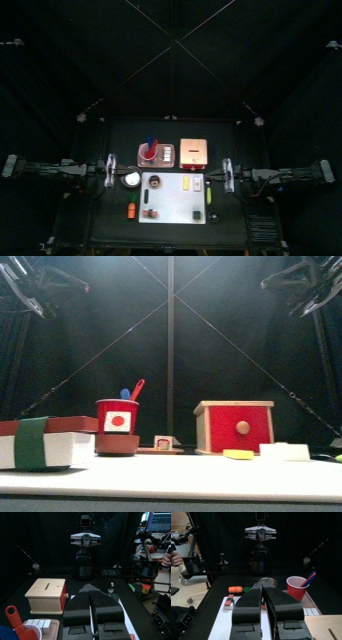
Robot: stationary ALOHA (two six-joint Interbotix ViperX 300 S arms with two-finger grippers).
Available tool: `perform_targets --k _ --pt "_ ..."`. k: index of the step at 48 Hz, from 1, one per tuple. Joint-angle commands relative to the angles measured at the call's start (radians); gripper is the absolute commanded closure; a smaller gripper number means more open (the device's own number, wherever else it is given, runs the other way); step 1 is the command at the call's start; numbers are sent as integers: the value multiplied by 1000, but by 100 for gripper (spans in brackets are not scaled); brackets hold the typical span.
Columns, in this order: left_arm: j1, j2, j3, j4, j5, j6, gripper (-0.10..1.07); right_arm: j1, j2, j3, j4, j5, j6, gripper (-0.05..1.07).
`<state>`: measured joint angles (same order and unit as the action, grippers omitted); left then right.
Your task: Put the egg onto the rice
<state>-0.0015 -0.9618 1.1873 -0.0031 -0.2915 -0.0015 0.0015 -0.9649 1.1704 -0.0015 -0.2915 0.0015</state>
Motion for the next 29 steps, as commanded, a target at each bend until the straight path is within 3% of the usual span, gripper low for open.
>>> perform_targets --k 1,8,17,23,29 --pt "11 38 -8 9 23 3 97 -3 48 -18 8 3 8 101" --pt "17 69 -18 3 34 3 96 -9 196 -114 100 123 49 95" --pt "41 78 -20 5 32 5 94 -72 371 -267 305 443 123 92" --pt "52 80 -21 8 28 6 93 -135 430 -336 428 600 215 92" --pt "69 80 -20 17 28 5 93 -193 465 -370 495 726 388 92"
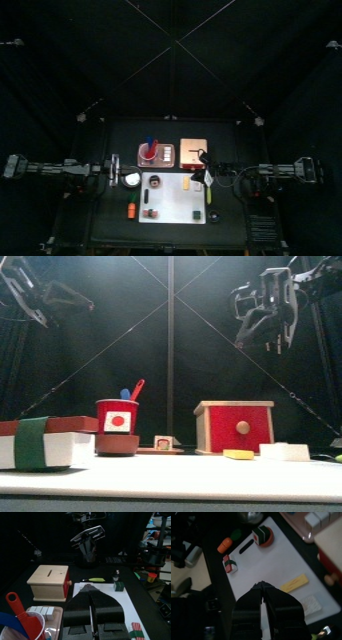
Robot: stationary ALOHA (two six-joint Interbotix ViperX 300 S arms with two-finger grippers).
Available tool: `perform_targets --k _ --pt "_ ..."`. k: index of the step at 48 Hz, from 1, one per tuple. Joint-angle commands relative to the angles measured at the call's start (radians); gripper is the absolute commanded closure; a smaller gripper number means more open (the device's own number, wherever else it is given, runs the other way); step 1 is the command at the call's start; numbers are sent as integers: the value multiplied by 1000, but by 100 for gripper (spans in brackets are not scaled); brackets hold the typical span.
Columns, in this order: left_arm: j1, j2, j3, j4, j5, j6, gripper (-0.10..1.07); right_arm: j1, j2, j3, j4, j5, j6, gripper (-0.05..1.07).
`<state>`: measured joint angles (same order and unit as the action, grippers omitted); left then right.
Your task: Put the egg onto the rice
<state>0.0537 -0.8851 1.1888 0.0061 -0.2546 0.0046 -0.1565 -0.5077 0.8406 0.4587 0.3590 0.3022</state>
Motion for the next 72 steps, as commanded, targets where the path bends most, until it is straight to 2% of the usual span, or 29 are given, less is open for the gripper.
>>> perform_targets --k 1,6,19,26,32,45,52,72 --pt "17 3 -23 8 -8 -2 93 -41 11 -41 35 94 118 92" --pt "31 2 -23 6 -3 -3 93 -55 25 -43 0 164 290 92" --pt "38 2 -28 6 -5 -2 93 -49 38 -66 -314 334 818 92" --pt "64 2 -29 11 -8 0 93 17 74 -92 -494 408 1094 87" --pt "97 2 -29 20 -9 0 93 83 129 -126 -563 462 1239 74" --pt "129 2 -23 18 -25 2 93 140 288 -236 -577 463 1250 29" --pt "138 2 -26 23 -25 5 93 133 373 -279 -581 466 1249 12" --pt "150 2 -25 32 -9 2 93 121 584 -413 -586 465 1255 17"
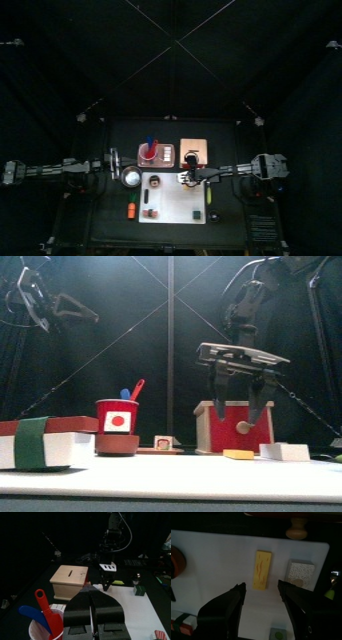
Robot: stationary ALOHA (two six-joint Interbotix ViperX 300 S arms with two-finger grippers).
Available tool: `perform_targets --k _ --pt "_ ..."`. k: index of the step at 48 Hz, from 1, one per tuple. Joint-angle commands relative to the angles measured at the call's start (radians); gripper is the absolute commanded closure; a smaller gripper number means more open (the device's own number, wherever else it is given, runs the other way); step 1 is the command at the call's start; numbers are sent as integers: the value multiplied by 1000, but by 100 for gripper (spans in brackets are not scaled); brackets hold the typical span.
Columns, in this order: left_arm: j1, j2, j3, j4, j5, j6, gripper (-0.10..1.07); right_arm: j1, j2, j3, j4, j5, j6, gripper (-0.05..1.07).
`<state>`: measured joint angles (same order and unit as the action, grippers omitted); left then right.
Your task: Put the egg onto the rice
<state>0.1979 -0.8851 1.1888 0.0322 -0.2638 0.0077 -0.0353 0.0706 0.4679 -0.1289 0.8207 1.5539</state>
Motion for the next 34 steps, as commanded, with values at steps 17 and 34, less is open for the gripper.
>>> perform_targets --k 17,34 --pt "9 2 -20 5 8 -3 93 -5 98 -78 18 51 9 18" --pt "6 2 -17 0 11 -3 93 -9 130 -94 14 60 17 18"
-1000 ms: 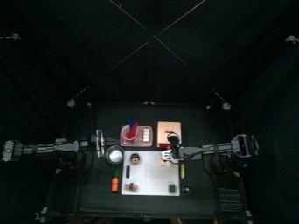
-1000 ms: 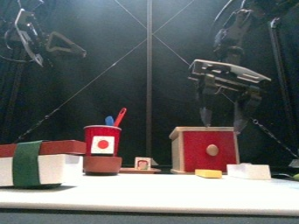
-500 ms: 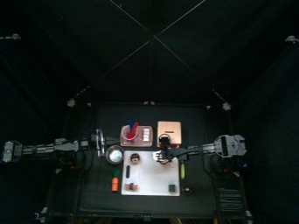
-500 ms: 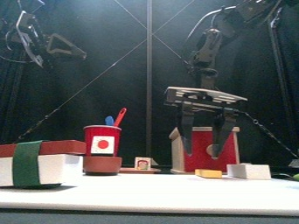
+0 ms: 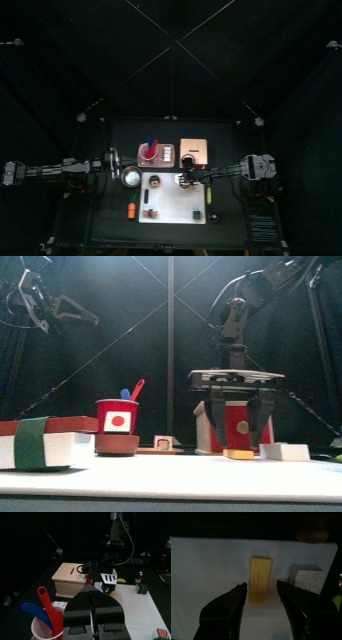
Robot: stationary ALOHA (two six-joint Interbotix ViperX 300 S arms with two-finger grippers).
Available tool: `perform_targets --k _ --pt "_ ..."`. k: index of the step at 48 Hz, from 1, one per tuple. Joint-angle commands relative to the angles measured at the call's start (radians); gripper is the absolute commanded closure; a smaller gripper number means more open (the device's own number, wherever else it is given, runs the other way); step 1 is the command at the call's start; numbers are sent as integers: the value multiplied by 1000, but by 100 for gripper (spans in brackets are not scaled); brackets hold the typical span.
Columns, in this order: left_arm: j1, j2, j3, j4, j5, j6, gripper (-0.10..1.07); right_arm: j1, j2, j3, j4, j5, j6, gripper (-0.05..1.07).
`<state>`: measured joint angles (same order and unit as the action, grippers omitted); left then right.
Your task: Put the egg onto the rice
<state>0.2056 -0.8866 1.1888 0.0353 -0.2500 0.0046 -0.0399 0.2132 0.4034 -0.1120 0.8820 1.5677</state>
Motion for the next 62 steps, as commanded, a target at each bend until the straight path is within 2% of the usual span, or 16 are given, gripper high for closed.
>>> perform_targets --k 1,19,34,41,48,56,62 --pt "-3 2 -17 -2 -3 0 93 -5 -9 -32 -3 -2 5 18" --pt "-3 2 -14 -2 -2 0 93 -3 35 -52 -3 -2 17 20" --pt "-3 2 -14 -2 -3 0 93 2 35 -57 2 14 25 45" --pt "-2 2 -14 -3 -3 -2 93 8 9 -81 2 51 18 45" --pt "-3 2 -15 -8 -3 -5 93 21 -49 -83 5 133 17 46" --pt "-3 -3 -17 -34 -3 -3 93 26 -126 -34 23 213 20 45" --pt "0 -3 -17 -35 -8 -3 93 28 -175 35 46 215 26 46"
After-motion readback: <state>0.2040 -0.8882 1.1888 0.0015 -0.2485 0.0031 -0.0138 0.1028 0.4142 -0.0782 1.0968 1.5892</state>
